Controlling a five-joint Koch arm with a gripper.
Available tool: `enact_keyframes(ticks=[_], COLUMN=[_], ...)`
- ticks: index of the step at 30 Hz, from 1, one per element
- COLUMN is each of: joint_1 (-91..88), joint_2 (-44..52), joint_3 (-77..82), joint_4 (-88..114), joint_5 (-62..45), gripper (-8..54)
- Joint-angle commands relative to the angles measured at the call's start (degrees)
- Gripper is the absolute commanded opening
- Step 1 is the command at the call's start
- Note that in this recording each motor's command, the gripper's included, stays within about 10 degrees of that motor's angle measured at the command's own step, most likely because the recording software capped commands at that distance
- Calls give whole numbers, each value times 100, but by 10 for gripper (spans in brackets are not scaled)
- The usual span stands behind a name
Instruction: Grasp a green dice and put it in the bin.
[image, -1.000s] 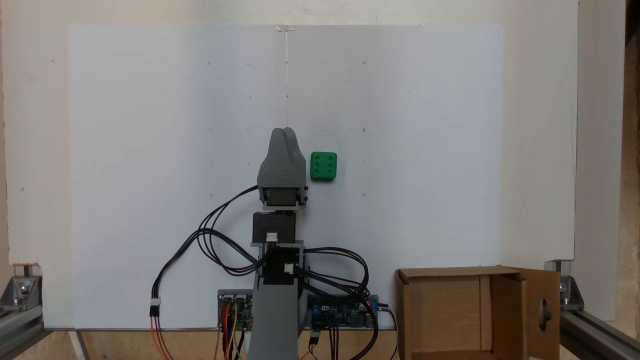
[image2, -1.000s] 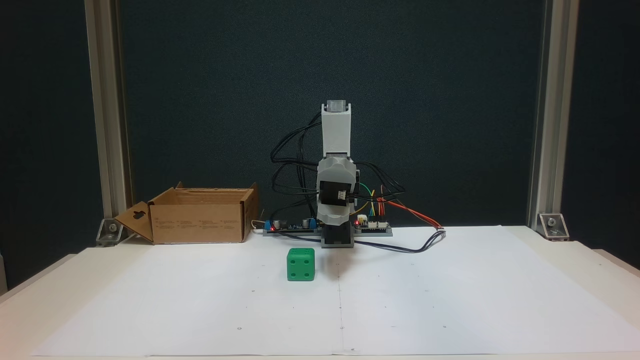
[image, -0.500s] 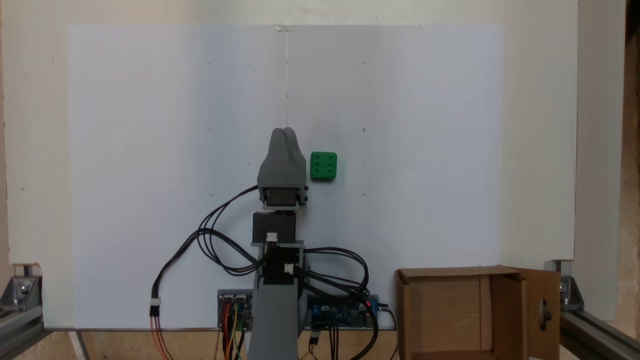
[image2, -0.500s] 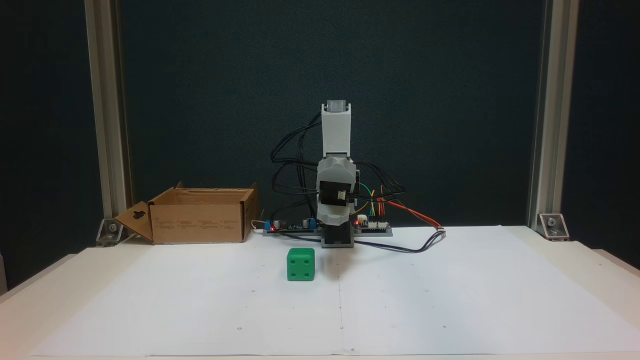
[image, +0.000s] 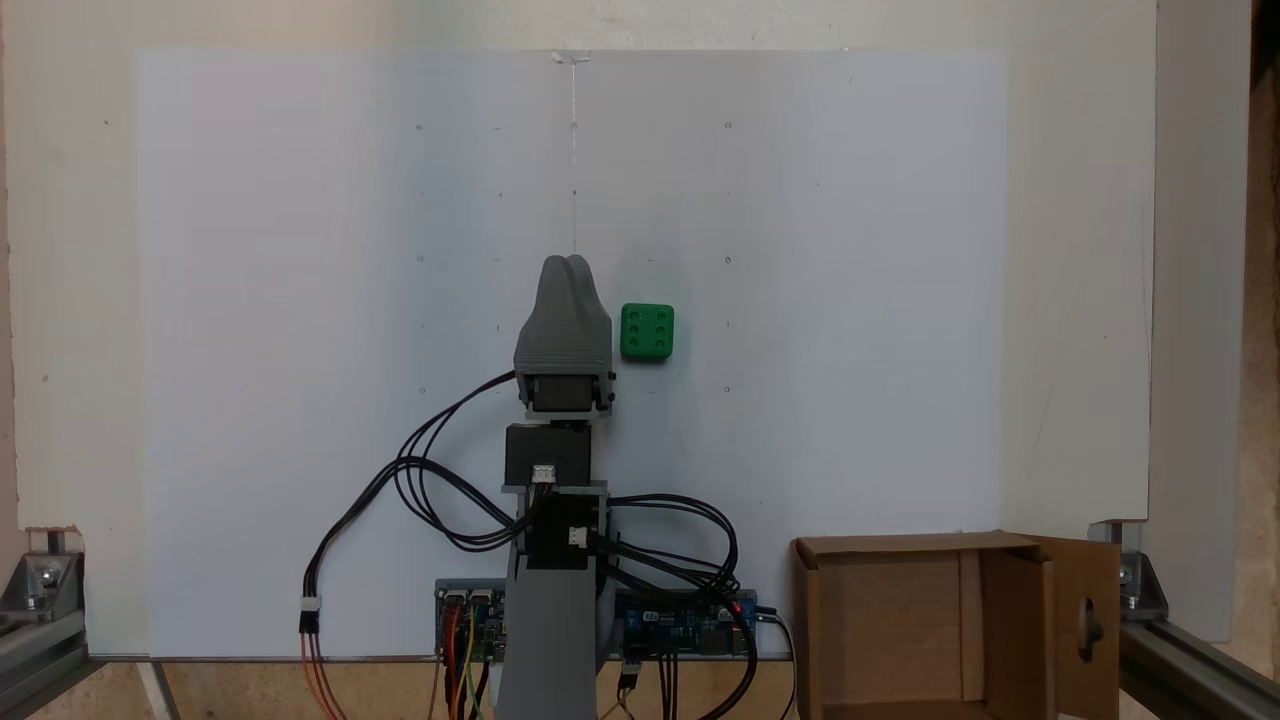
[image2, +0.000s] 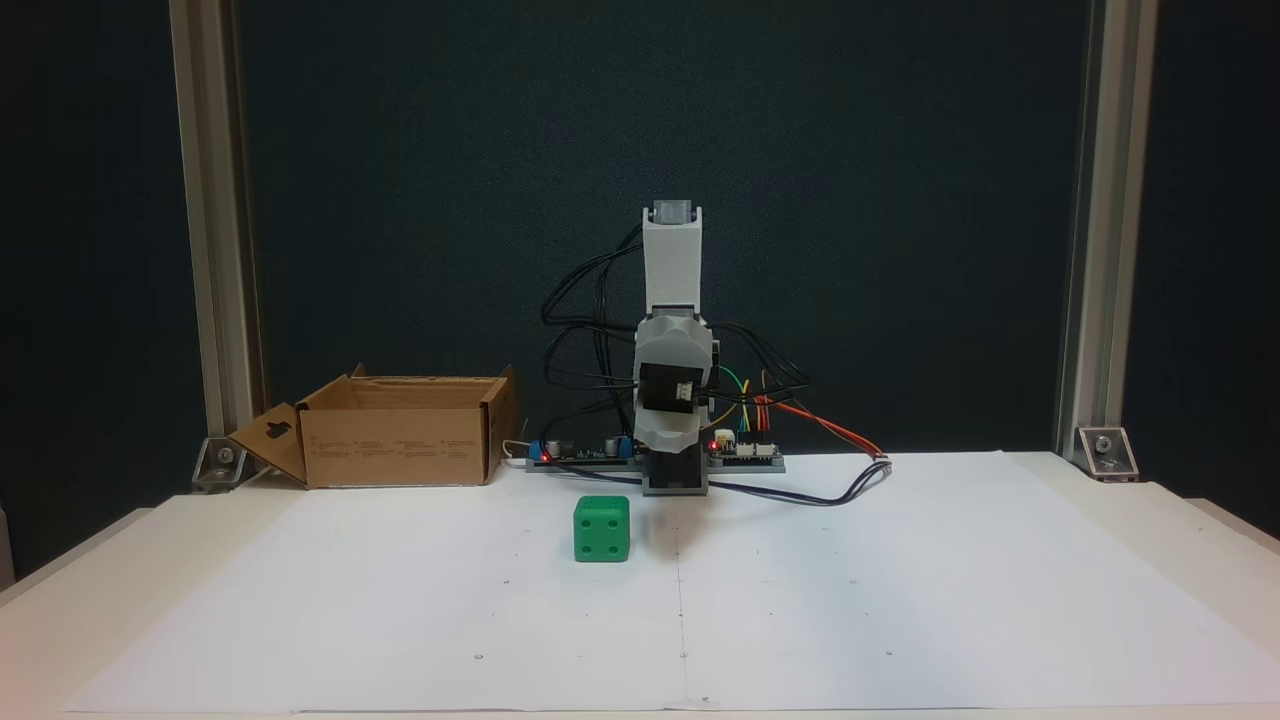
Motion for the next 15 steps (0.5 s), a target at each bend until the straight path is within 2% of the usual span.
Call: enact_keyframes(ticks=[1, 15], joint_1=[-35, -396], joint_2=[615, 650], joint_3=[-193, -2971], joint_4=[281, 5403], joint_5=[123, 510], gripper=[421, 425])
